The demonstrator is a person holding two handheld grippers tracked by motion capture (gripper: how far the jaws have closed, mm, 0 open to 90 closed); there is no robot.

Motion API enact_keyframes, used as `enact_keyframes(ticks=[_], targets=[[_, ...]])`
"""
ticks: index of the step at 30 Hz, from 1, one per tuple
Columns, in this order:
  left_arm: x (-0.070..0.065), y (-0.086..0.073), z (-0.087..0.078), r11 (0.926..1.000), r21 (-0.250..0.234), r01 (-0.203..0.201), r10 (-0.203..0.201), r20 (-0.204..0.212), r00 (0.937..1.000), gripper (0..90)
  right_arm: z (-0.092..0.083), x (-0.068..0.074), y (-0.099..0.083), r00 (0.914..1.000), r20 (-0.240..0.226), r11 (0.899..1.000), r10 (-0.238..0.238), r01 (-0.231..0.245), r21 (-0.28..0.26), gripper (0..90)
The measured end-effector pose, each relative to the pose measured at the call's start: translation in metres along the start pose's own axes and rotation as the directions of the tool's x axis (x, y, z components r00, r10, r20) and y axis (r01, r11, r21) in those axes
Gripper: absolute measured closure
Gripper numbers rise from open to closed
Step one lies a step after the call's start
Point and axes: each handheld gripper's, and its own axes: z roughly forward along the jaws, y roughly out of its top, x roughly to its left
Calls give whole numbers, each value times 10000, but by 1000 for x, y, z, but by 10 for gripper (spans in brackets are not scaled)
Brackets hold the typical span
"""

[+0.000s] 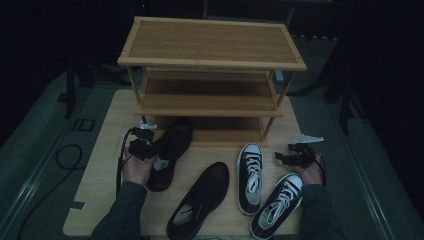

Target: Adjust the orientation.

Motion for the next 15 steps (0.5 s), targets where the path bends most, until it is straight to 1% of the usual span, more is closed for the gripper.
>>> enact_keyframes(ticks=[3, 8, 11, 15], targets=[[2, 3, 5, 9997, -50, 256, -256, -54, 9997, 880, 0, 0, 0, 10000, -2, 10000, 0, 0, -1, 223], [3, 8, 13, 9961, -369, 802, -808, -161, 9966, 879, 0, 0, 0, 10000, -8, 10000, 6, -6, -9, 223], [0, 10, 18, 9934, -669, 929, -960, -449, 9944, 879, 0, 0, 0, 10000, -8, 10000, 25, -25, -20, 227], [-3, 13, 23, 9865, -1021, 1279, -1353, -691, 9884, 877, 0, 0, 0, 10000, -8, 10000, 25, -25, -28, 227]])
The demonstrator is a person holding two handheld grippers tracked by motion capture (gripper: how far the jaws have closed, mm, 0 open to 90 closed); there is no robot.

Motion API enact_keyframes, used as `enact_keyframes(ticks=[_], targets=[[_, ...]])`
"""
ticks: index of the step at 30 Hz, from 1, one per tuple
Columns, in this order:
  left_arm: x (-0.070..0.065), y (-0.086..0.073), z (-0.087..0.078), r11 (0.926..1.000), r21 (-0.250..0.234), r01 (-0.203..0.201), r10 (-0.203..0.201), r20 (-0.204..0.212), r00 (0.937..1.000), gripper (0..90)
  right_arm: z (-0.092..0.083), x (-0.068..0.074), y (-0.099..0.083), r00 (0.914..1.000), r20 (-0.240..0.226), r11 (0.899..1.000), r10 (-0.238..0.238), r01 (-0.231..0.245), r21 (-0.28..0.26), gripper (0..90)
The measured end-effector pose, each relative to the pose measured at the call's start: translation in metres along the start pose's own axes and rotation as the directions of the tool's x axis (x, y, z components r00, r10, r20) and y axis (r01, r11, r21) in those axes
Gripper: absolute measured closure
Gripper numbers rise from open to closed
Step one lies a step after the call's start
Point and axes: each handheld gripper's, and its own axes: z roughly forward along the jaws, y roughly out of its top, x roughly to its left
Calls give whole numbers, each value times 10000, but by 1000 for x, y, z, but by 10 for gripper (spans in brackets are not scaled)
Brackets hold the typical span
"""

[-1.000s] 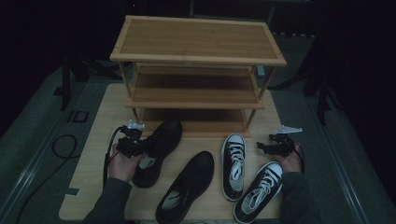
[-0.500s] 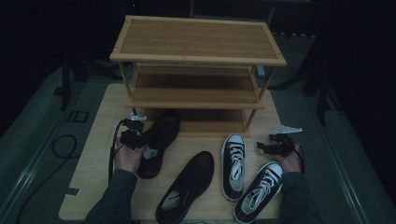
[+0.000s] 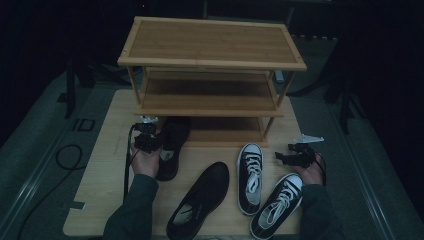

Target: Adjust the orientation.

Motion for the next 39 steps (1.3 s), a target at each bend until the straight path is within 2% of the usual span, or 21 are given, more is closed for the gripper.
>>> enact_keyframes(ticks=[6, 10, 13, 15, 19, 22, 23, 28, 30, 34, 38, 39], targets=[[-4, 2, 9, 9993, -216, 290, -295, -246, 9993, 874, 0, 0, 0, 10000, 3, 10000, -4, 4, 9, 227], [-7, 2, 14, 9992, -244, 328, -333, -217, 9992, 871, 0, 0, 0, 10000, -7, 10000, 10, -10, -10, 227], [-8, 2, 16, 9986, -290, 440, -446, -229, 9987, 869, 0, 0, 0, 10000, -2, 10000, 8, -8, -8, 227], [-8, 2, 19, 9969, -434, 655, -668, -292, 9973, 864, 0, 0, 0, 10000, 3, 10000, -6, 6, -5, 227], [-8, 3, 21, 9956, -548, 764, -783, -336, 9964, 845, 0, 0, 0, 10000, -1, 10000, 5, -5, -3, 227], [-6, 4, 22, 9964, -511, 678, -694, -296, 9971, 814, 0, 0, 0, 10000, -3, 10000, 5, -5, -8, 227], [-4, 3, 23, 9973, -486, 550, -556, -109, 9984, 814, 0, 0, 0, 10000, -4, 10000, 7, -7, -8, 227], [-2, 2, 22, 9991, -363, 202, -202, -3, 9998, 679, 0, 0, 0, 10000, 2, 10000, -6, 6, -4, 228], [0, 2, 21, 9994, -311, 168, -161, 219, 9996, 626, 0, 0, 0, 10000, 7, 10000, -6, 6, -3, 228], [2, 1, 12, 9988, -480, 74, -51, 475, 9989, 574, 0, 0, 0, 10000, 7, 10000, -4, 4, -4, 228], [2, 0, 4, 9975, -701, -42, 86, 625, 9980, 559, 0, 0, 0, 10000, 5, 10000, -9, 9, 2, 228], [1, 0, -3, 9963, -840, -194, 253, 705, 9972, 559, 0, 0, 0, 10000, 6, 10000, -9, 9, 4, 228]])
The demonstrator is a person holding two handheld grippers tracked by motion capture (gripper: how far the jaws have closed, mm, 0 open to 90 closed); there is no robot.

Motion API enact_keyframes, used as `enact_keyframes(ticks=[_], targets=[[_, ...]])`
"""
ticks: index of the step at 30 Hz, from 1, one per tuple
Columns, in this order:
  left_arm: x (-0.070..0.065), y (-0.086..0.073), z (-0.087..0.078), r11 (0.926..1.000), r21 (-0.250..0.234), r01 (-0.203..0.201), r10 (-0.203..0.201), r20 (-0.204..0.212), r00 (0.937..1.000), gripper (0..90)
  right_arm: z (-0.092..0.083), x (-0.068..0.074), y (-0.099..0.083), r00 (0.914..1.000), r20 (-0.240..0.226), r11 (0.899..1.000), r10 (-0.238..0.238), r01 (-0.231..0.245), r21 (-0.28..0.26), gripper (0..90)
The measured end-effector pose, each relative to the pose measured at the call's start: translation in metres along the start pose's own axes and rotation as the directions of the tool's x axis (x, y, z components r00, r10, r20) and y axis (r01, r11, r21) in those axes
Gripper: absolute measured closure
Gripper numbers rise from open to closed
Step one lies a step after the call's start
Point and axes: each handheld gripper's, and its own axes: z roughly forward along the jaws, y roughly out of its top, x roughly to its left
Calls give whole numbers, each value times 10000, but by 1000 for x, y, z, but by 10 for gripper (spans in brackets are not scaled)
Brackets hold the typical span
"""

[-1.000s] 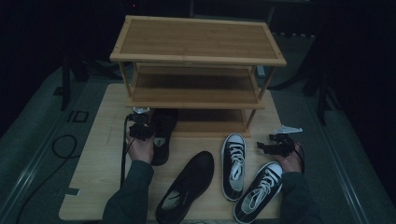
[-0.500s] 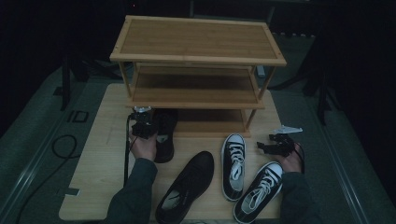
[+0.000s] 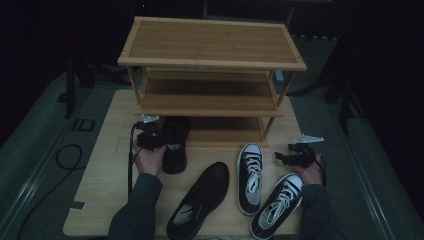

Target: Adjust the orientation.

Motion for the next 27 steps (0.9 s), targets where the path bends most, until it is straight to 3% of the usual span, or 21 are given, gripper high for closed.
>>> enact_keyframes(ticks=[5, 8, 17, 27], targets=[[-4, 1, -16, 9989, -204, -418, 425, 341, 9985, 552, 0, 0, 0, 10000, 4, 10000, -3, 3, 5, 228], [-5, 1, -25, 9987, -231, -444, 458, 593, 9972, 560, 0, 0, 0, 10000, 13, 10000, -8, 8, 6, 227], [-12, 0, -49, 9937, -203, -1103, 1118, 1017, 9885, 584, 0, 0, 0, 10000, 16, 10000, -8, 8, 10, 228], [-17, -3, -65, 9899, -90, -1412, 1410, 1431, 9796, 618, 0, 0, 0, 10000, 19, 10000, -11, 11, 9, 228]])
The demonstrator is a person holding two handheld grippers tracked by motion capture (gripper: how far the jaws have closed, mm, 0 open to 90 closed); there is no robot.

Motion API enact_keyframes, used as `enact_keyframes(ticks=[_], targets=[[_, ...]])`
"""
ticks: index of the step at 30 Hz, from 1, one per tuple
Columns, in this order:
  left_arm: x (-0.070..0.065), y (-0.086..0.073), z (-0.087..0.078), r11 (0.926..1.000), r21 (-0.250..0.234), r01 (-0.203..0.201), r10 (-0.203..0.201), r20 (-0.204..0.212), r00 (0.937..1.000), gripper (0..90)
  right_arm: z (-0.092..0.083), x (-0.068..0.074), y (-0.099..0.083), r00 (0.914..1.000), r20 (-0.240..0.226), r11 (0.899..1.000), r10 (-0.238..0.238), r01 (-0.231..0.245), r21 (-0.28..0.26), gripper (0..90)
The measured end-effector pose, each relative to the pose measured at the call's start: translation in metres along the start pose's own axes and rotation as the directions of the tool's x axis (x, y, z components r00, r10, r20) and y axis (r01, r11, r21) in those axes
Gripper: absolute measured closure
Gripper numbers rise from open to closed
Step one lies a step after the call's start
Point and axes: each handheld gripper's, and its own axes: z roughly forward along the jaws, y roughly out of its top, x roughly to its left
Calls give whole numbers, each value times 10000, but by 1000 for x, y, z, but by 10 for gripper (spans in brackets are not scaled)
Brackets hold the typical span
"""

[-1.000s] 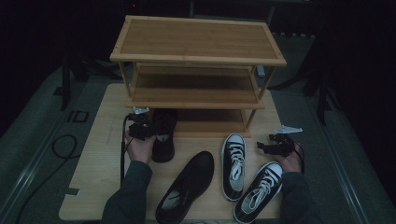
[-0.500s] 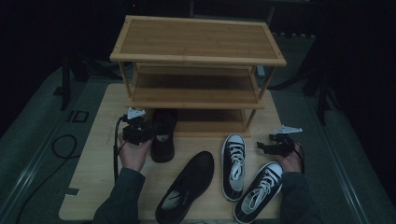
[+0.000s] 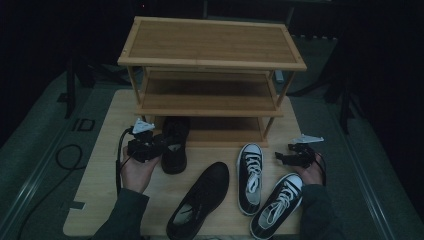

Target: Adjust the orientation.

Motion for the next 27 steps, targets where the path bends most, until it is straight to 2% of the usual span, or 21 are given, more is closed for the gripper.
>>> enact_keyframes(ticks=[6, 16, 17, 21, 27], targets=[[-2, -6, -5, 9999, 113, -117, 116, 96, 9999, 613, 0, 0, 0, 10000, 3, 10000, 1, -1, 6, 228], [-6, -15, -10, 9978, 442, -497, 499, -13, 9988, 597, 0, 0, 0, 10000, 3, 10000, 0, 0, 5, 228], [-8, -19, -10, 9968, 459, -661, 663, -18, 9978, 588, 0, 0, 0, 10000, 7, 10000, 0, 0, 6, 228], [-10, -25, -9, 9951, 613, -773, 763, 185, 9969, 588, 0, 0, 0, 10000, 0, 10000, -2, 2, 5, 228], [-14, -33, -7, 9926, 733, -965, 950, 235, 9952, 588, 0, 0, 0, 10000, 6, 10000, 4, -4, 7, 228]])
